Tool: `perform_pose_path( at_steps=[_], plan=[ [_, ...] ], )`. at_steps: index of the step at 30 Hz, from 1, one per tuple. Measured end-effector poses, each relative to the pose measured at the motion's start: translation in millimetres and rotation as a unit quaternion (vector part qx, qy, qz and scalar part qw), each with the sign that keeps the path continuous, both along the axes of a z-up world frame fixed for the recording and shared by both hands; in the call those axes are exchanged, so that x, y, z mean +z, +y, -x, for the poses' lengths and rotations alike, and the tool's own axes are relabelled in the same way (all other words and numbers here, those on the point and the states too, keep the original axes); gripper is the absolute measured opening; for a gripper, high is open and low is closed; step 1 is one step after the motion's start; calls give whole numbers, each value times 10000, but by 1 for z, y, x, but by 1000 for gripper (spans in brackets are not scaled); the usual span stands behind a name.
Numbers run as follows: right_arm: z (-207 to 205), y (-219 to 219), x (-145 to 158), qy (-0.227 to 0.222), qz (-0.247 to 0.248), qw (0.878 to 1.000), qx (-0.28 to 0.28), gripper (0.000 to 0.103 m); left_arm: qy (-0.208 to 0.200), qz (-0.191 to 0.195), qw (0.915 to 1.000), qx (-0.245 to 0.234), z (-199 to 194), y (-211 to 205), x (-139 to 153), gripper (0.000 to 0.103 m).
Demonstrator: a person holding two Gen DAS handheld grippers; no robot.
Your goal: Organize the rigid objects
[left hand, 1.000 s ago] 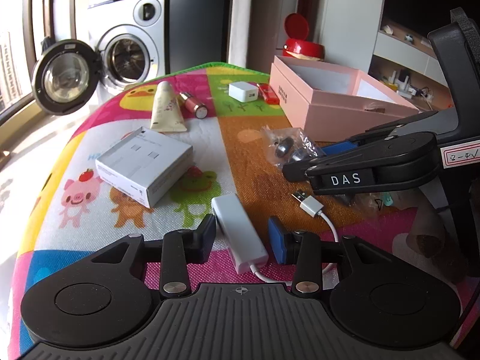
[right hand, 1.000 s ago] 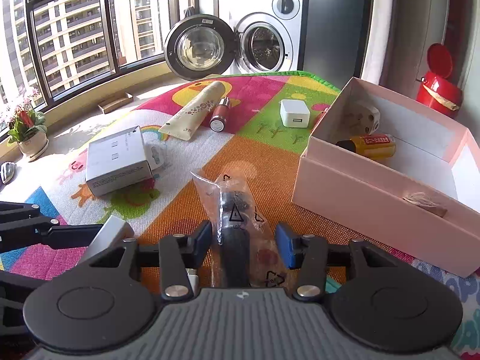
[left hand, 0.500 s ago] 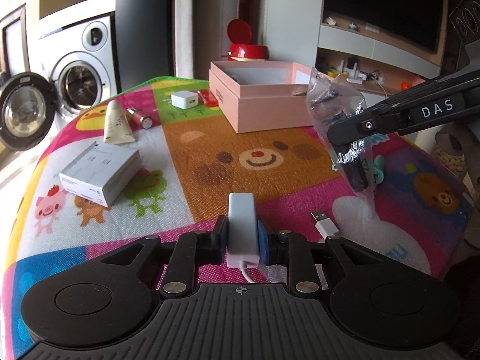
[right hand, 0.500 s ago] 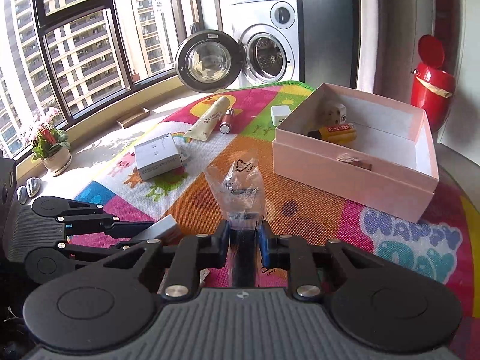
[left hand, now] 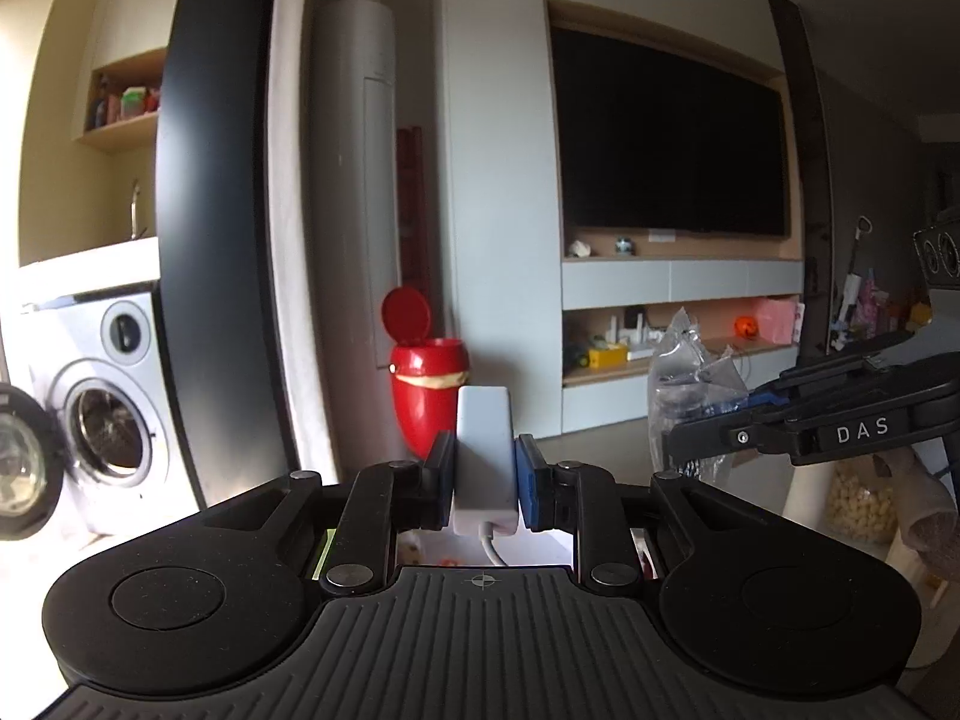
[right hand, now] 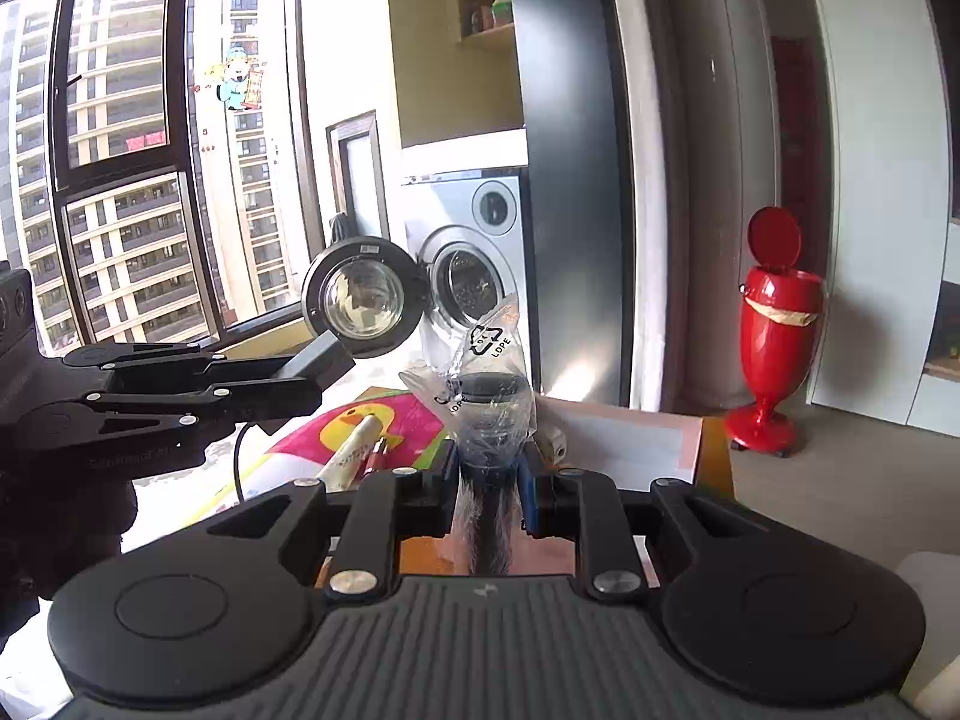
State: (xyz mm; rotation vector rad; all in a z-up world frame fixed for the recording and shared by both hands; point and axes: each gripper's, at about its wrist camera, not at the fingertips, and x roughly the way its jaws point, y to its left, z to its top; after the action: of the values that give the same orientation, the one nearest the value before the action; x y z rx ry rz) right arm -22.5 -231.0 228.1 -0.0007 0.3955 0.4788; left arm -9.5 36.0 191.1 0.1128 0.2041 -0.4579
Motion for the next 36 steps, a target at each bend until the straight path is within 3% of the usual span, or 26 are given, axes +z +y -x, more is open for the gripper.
perform_pose_path(
  at_steps=[2,4,5,7,10,14,19,22,27,31,36],
  plan=[
    [-28,-4,13,41,8,9997,-222,20,169,204,9996,-115,-38,-14,13,25],
    [-67,-6,17,313,-6,9985,-455,21,683,496,9963,-167,-83,-28,12,26],
    [-87,-7,15,467,19,9978,-465,21,1022,543,9932,-156,-107,-36,6,27],
    [-119,-11,4,775,10,9958,-489,38,1510,527,9871,-100,-142,-45,-16,27],
    [-138,-21,-26,1148,38,9904,-764,43,1914,425,9805,139,-161,-38,-52,27],
    [-117,-40,-68,1278,99,9888,-760,55,2205,583,9726,449,-137,8,-90,27],
    [-76,-27,-115,1252,718,9864,-786,56,2289,566,9664,1027,-85,56,-128,27],
    [-51,-9,-132,1178,815,9878,-605,59,2151,431,9661,1359,-44,81,-140,27],
    [-23,29,-146,1160,939,9886,-198,61,2069,652,9560,1977,-4,128,-141,27],
    [-18,59,-151,1082,1200,9869,43,62,2057,738,9439,2475,-6,153,-134,27],
    [-21,89,-146,1219,1044,9862,397,62,2079,1083,9430,2363,-52,153,-120,27]
  ],
)
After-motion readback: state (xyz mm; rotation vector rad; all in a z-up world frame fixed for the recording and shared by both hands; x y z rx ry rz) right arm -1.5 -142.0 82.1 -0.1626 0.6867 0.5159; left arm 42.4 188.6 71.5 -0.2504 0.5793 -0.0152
